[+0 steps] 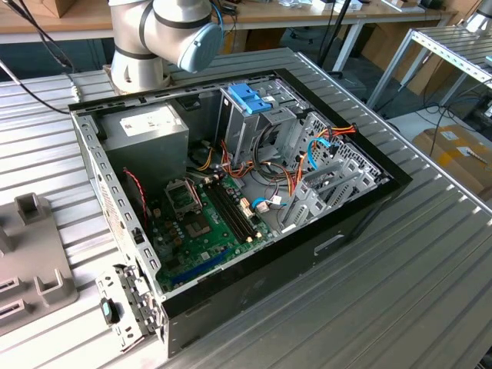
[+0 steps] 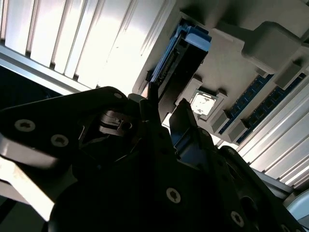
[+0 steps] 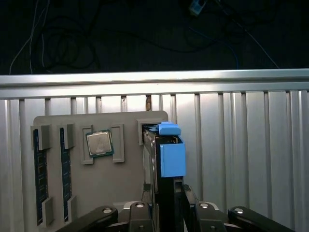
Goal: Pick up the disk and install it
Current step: 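Pick up the disk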
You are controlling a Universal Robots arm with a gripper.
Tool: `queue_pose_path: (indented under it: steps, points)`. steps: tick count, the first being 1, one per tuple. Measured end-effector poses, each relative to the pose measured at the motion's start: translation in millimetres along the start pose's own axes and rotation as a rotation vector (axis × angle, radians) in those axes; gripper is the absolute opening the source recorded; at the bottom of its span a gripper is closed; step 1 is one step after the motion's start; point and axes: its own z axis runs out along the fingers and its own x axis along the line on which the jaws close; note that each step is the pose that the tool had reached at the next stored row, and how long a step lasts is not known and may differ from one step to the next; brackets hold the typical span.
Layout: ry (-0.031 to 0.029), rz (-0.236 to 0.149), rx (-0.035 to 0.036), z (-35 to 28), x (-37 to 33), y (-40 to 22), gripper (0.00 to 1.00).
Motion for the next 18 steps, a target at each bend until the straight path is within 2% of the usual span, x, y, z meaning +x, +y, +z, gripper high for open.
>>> queue_pose_path:
  steps: [3, 4, 6, 8, 11, 17, 18]
  points:
    - [-0.0014, 0.0, 0.003, -3.2, -0.2, -0.1, 0.36]
    - [-0.0002, 0.0, 0.0003, -9.9, -0.4, 0.1, 0.36]
    - [-0.0002, 0.0, 0.0003, -13.4, -0.5, 0.3, 0.36]
    - [-0.0002, 0.0, 0.0004, -13.4, -0.5, 0.2, 0.36]
    - [0.003, 0.0, 0.0, -12.6, -0.4, 0.2, 0.36]
    - [0.0032, 0.0, 0.0002, -12.4, -0.5, 0.2, 0.37]
    - [0.0031, 0.0, 0.0003, -12.4, -0.4, 0.2, 0.44]
